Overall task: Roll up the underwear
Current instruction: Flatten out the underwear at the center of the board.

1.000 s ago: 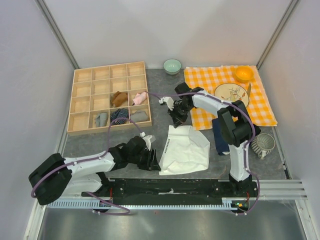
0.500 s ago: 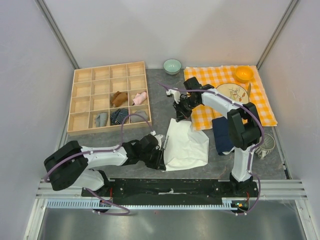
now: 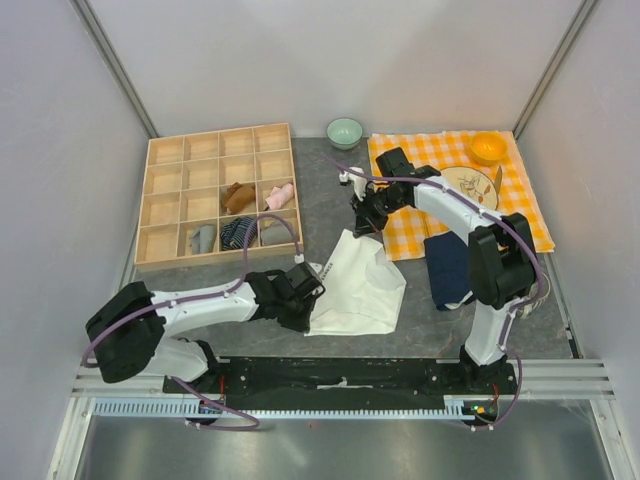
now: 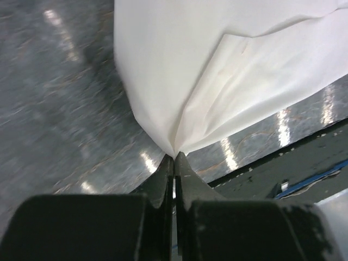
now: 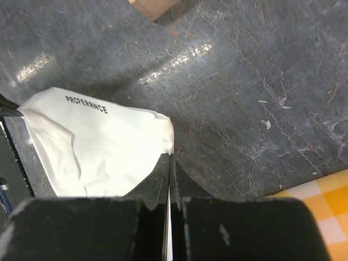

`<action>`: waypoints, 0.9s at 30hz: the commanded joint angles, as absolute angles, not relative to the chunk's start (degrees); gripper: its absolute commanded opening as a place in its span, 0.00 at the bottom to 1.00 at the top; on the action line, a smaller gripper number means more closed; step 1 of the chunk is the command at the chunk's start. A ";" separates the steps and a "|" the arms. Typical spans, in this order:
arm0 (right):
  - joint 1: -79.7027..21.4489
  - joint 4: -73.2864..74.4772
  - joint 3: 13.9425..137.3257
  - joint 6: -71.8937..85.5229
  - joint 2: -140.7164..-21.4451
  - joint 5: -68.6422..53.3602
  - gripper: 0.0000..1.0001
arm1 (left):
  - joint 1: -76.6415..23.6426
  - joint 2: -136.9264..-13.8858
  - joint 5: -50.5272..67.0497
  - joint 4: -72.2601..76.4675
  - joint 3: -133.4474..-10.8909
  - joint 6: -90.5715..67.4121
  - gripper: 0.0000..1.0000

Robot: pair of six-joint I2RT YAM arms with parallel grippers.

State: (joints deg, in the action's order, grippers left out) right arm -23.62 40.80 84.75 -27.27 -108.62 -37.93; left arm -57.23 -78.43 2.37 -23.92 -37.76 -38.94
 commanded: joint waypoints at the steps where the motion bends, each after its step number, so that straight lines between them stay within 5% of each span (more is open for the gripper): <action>1: -23.55 38.50 83.85 -25.93 -101.96 -41.22 0.00 | -56.95 -74.10 -6.23 -40.24 -43.94 -35.33 0.02; 15: -26.10 40.94 74.70 -26.45 -80.87 -42.45 0.00 | -56.87 -65.39 -8.79 -54.58 -55.19 -31.12 0.02; 27: -29.27 45.09 77.69 -25.93 -63.99 -39.12 0.00 | -56.87 -54.24 4.30 -57.91 -61.96 -23.82 0.02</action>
State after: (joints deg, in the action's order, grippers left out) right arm -29.23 44.60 74.96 -26.61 -68.62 -40.36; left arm -56.97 -57.45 -1.30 -55.83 -56.99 -29.52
